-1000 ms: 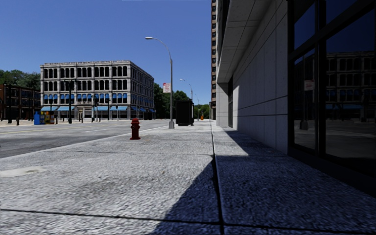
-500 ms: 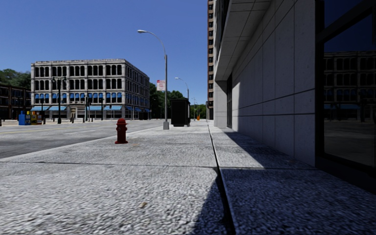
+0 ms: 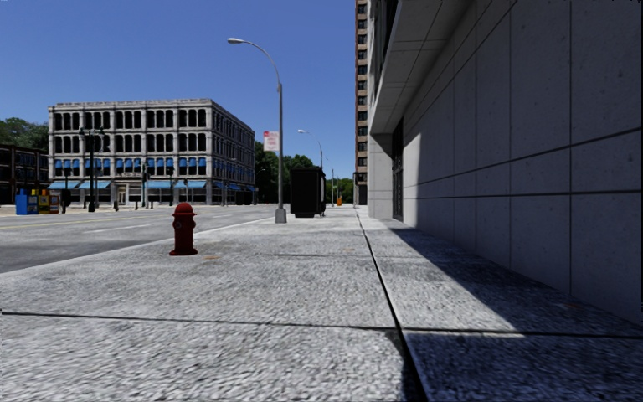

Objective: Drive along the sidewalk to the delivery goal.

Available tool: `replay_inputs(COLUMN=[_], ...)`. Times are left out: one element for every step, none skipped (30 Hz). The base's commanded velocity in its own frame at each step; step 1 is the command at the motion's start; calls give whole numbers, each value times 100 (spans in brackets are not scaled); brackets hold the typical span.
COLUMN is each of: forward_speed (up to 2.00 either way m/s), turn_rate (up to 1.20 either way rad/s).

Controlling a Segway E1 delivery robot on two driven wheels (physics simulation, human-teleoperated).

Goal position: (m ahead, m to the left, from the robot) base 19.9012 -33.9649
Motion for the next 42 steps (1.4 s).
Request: replay_inputs(forward_speed=[200, 200, 200, 200, 200, 200, 200, 200, 200, 200, 200, 200, 200, 200, 200, 200, 200, 200, 200, 200, 200, 200, 200, 200, 200, 200, 200, 200, 200, 200, 200, 200, 200, 200, 200, 200, 200, 200, 200, 200, 200, 200], turn_rate=[-26, -27, -28, -28, -28, -25, -15, -15, -4, -1, 0, 0, 0, 0, 0, 0, 0, 0, 0, 0, 0, -2, -12, -21, -21, -24, -26, -27, -27, -27, -25, -14, -3, -3, 0, 0, 0, 0, 0, 0, 0, 0])
